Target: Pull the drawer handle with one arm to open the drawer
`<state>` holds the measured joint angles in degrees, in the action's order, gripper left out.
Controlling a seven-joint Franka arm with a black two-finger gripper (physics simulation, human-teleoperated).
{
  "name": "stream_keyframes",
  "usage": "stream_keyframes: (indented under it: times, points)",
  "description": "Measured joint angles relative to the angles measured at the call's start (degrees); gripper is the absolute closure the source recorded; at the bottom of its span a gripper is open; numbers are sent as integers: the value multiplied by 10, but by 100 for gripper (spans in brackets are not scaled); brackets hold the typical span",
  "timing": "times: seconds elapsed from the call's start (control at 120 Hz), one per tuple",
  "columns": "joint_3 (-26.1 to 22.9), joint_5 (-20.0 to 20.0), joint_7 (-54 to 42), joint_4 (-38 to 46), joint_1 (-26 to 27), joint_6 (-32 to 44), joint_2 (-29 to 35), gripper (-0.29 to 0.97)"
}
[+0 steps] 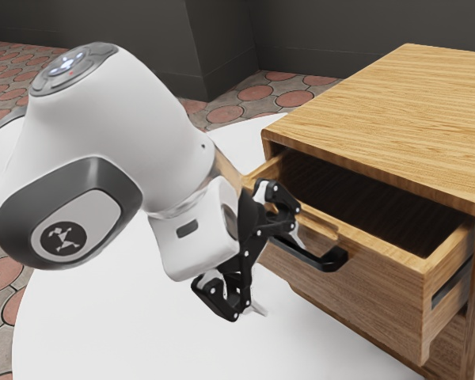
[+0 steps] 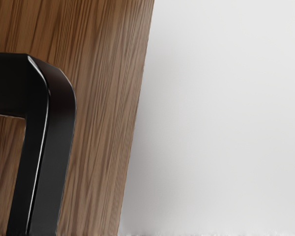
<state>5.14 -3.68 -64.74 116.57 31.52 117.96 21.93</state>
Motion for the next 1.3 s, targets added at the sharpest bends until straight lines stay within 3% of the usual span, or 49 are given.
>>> stream_keyframes:
  times: [0.692,1.3]
  points:
    - [-45,4,24,105,-26,0,122,1]
    - [-63,12,38,139,-26,-5,167,2]
